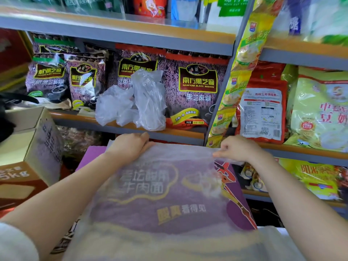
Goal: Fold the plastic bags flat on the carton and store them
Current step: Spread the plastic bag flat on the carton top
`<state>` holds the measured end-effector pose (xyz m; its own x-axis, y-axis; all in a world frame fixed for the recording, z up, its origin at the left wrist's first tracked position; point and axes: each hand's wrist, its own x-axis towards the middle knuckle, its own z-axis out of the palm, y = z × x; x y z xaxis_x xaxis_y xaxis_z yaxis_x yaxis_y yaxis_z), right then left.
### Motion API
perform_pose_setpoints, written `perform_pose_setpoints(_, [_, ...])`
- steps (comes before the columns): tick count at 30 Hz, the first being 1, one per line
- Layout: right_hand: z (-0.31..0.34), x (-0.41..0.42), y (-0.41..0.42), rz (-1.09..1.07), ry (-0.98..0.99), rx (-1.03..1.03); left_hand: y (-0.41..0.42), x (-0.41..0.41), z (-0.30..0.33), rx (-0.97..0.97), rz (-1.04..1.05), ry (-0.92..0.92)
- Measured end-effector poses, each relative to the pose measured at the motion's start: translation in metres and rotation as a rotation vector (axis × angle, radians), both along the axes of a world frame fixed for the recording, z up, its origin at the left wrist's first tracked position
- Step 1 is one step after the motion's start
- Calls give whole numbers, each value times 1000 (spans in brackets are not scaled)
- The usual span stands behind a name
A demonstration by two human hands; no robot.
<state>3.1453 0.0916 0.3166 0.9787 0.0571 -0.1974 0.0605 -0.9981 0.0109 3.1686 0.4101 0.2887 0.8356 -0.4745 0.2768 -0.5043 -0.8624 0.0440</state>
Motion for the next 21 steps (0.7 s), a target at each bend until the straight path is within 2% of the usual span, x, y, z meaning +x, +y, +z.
perform_pose_setpoints(3, [9,-15,22,-53,-196,-212,3,-10,3,21,66,65])
perform_pose_setpoints(4, [9,-20,36,-17,-271,-183,4,-16,3,46,53,28])
perform_pose_setpoints(6, [5,-29,76,150,-391,41,6,-27,-4,55,16,-13])
perform_pose_setpoints(8, [-7,-40,121,333,-296,225,9,-41,-10,-19,-46,68])
perform_pose_setpoints(10, [-22,-49,151,411,-104,211,13,-57,-16,1,-105,177])
perform_pose_setpoints(13, [-41,-48,144,335,-17,122,31,-71,-19,70,-20,317])
perform_pose_setpoints(16, [-46,-48,111,194,-37,92,47,-81,-15,122,59,327])
perform_pose_setpoints(21, [-39,-57,64,-130,-15,32,63,-107,-8,197,74,286])
